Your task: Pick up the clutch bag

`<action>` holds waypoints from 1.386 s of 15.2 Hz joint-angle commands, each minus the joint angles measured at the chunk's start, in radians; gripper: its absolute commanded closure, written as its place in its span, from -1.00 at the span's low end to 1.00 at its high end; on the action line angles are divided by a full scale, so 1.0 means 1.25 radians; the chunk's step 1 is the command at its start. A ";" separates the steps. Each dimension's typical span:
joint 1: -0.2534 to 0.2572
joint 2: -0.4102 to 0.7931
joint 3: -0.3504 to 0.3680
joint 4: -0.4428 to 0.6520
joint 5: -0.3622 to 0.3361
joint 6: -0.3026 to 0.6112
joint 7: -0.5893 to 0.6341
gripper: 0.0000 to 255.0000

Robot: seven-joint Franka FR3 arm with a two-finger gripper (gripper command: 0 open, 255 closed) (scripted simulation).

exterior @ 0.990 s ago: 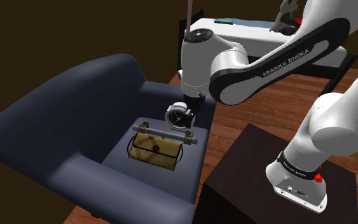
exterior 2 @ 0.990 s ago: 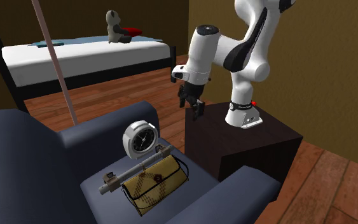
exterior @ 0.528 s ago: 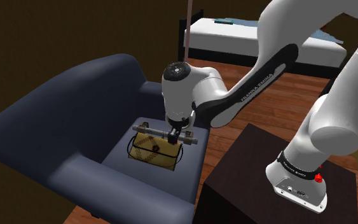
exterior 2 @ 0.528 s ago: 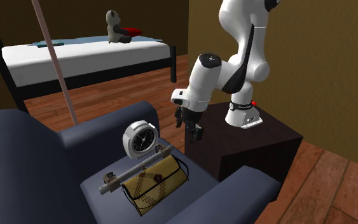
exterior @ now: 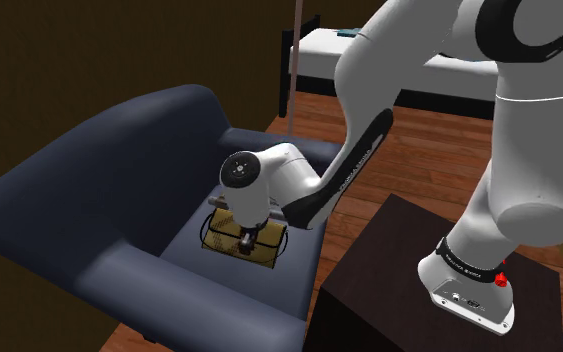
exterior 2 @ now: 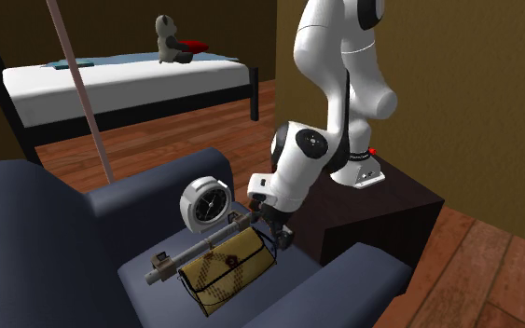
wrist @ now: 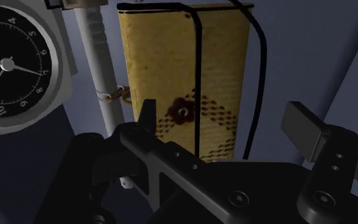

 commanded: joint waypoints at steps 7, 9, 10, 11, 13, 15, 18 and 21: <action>0.113 0.220 -0.068 0.178 -0.149 -0.024 0.092 -1.00; 0.118 0.240 -0.075 0.186 -0.163 -0.018 0.104 -1.00; 0.121 0.249 -0.079 0.191 -0.169 -0.014 0.110 -1.00; 0.123 0.259 -0.082 0.195 -0.176 -0.011 0.115 -1.00; 0.126 0.280 -0.087 0.205 -0.190 -0.006 0.127 -1.00; 0.126 0.286 -0.087 0.208 -0.195 -0.005 0.131 -1.00; 0.125 0.289 -0.092 0.203 -0.203 0.003 0.137 1.00; 0.127 0.289 -0.091 0.204 -0.203 0.002 0.139 1.00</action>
